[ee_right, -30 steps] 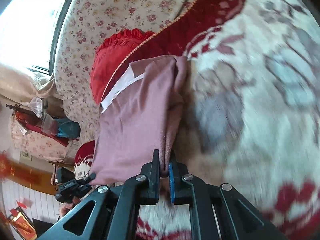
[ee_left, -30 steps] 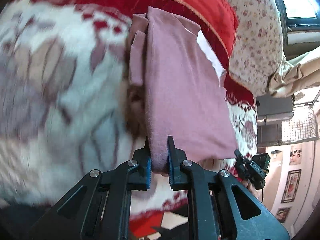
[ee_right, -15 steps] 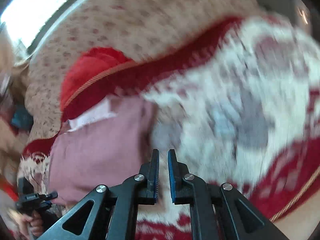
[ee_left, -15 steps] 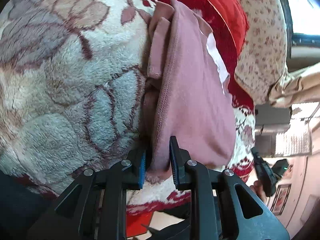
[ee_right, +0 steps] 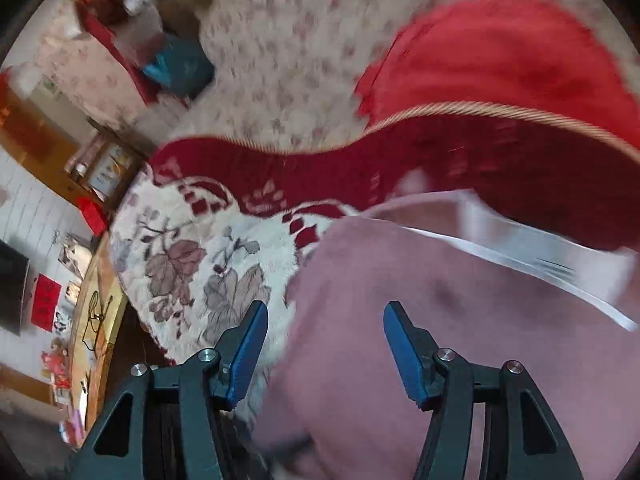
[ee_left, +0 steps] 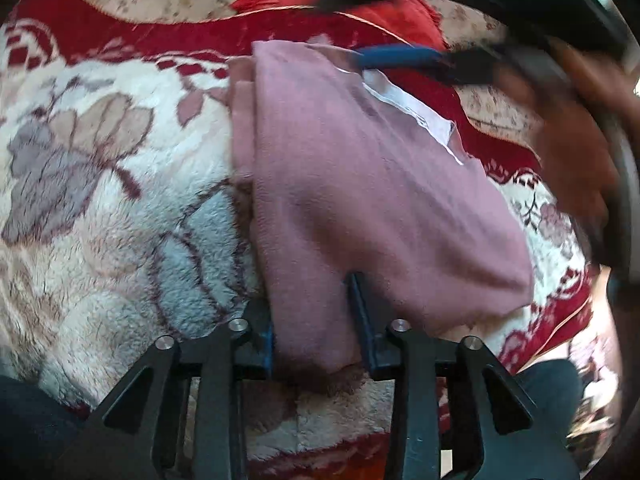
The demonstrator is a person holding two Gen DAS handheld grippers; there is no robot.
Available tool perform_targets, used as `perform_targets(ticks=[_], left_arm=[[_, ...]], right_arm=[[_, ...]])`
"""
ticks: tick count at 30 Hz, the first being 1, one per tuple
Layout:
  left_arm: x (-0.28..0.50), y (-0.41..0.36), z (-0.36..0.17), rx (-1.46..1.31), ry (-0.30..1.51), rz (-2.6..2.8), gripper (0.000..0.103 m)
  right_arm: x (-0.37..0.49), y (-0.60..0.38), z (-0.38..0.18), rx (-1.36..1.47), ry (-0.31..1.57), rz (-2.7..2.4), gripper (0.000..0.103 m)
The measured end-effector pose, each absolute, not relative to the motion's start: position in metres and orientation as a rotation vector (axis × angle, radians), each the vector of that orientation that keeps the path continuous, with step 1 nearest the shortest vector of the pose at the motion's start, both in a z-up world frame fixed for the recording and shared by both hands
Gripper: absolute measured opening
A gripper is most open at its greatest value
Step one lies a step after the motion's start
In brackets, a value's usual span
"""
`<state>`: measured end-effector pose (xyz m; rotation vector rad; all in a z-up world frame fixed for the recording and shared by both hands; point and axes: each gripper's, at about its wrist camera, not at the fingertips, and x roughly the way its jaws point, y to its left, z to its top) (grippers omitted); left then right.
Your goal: Fold small clothes
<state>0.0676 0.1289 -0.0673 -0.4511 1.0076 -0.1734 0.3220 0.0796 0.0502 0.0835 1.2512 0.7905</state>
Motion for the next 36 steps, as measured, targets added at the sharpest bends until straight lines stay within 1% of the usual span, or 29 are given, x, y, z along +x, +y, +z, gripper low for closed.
perform_targets(ticks=[3, 9, 11, 12, 13, 14, 16, 17, 18, 19, 20, 23, 27, 31, 36], left_arm=[[0.069, 0.130, -0.069, -0.452, 1.005, -0.184, 0.034], [0.066, 0.138, -0.071, -0.481, 1.005, -0.199, 0.035], [0.066, 0.138, -0.070, -0.484, 1.004, -0.202, 0.035], [0.065, 0.139, -0.069, -0.485, 1.004, -0.203, 0.035], [0.065, 0.140, -0.069, -0.487, 1.004, -0.204, 0.035], [0.065, 0.141, -0.069, -0.493, 1.005, -0.205, 0.035], [0.065, 0.142, -0.069, -0.504, 1.002, -0.211, 0.034], [0.065, 0.142, -0.068, -0.503, 1.001, -0.216, 0.031], [0.064, 0.143, -0.066, -0.512, 0.990, -0.220, 0.025], [0.063, 0.147, -0.064, -0.530, 0.974, -0.222, 0.017], [0.061, 0.151, -0.061, -0.552, 0.960, -0.231, 0.013], [0.058, 0.152, -0.042, -0.582, 0.893, -0.267, 0.012], [0.061, 0.128, -0.013, -0.576, 0.826, -0.353, 0.012], [0.082, 0.083, -0.003, -0.586, 0.847, -0.467, 0.012], [0.099, 0.021, -0.007, -0.542, 0.902, -0.548, 0.012]], right_arm=[[0.337, 0.129, 0.031, -0.040, 1.325, 0.742, 0.058], [0.342, 0.205, 0.015, -0.422, 1.328, 0.683, 0.058], [0.338, 0.218, 0.002, -0.556, 1.352, 0.646, 0.051], [0.336, 0.224, -0.004, -0.617, 1.359, 0.626, 0.045], [0.335, 0.229, -0.009, -0.654, 1.364, 0.610, 0.037], [0.334, 0.232, -0.014, -0.693, 1.362, 0.588, 0.032], [0.335, 0.232, -0.020, -0.745, 1.344, 0.546, 0.016], [0.336, 0.230, -0.019, -0.733, 1.337, 0.549, 0.010], [0.337, 0.227, -0.016, -0.715, 1.326, 0.556, 0.007], [0.338, 0.221, -0.009, -0.683, 1.304, 0.558, 0.007], [0.339, 0.214, -0.002, -0.652, 1.291, 0.568, 0.006], [0.346, 0.182, 0.027, -0.541, 1.263, 0.598, 0.006], [0.359, 0.117, 0.064, -0.405, 1.244, 0.589, 0.006], [0.366, 0.031, 0.086, -0.234, 1.252, 0.577, 0.005], [0.366, -0.059, 0.085, -0.100, 1.244, 0.540, 0.005]])
